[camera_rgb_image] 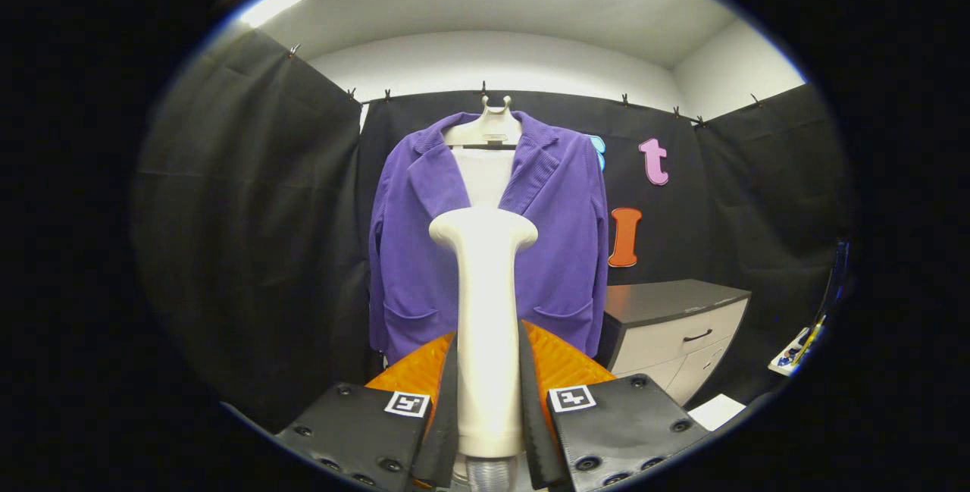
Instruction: Iron the clothes twice with a garment steamer, once on the left side and once on the right side.
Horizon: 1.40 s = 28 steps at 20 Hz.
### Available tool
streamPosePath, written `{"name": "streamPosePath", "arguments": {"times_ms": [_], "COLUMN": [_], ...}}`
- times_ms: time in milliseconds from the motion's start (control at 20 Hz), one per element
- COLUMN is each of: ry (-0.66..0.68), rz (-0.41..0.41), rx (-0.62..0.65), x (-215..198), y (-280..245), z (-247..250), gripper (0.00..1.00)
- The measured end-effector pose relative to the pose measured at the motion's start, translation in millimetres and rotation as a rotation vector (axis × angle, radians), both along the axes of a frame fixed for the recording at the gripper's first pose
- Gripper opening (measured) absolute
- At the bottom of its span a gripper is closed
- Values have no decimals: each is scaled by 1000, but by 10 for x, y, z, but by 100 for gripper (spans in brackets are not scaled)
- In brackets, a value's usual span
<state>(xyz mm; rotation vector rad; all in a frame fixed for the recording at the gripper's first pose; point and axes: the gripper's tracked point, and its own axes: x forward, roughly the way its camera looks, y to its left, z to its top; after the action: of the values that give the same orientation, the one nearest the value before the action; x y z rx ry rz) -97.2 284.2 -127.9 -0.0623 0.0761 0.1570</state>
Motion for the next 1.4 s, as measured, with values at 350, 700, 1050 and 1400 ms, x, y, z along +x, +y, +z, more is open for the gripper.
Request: {"name": "streamPosePath", "arguments": {"times_ms": [350, 700, 1050, 1400], "ry": [-16, -30, -32, -29], "rz": [-43, -58, -73, -75], "rx": [17, 19, 31, 26], "x": [64, 145, 176, 195], "y": [-582, -1049, -1417, -1542], "z": [179, 264, 258, 188], "gripper": [44, 44, 44, 44]}}
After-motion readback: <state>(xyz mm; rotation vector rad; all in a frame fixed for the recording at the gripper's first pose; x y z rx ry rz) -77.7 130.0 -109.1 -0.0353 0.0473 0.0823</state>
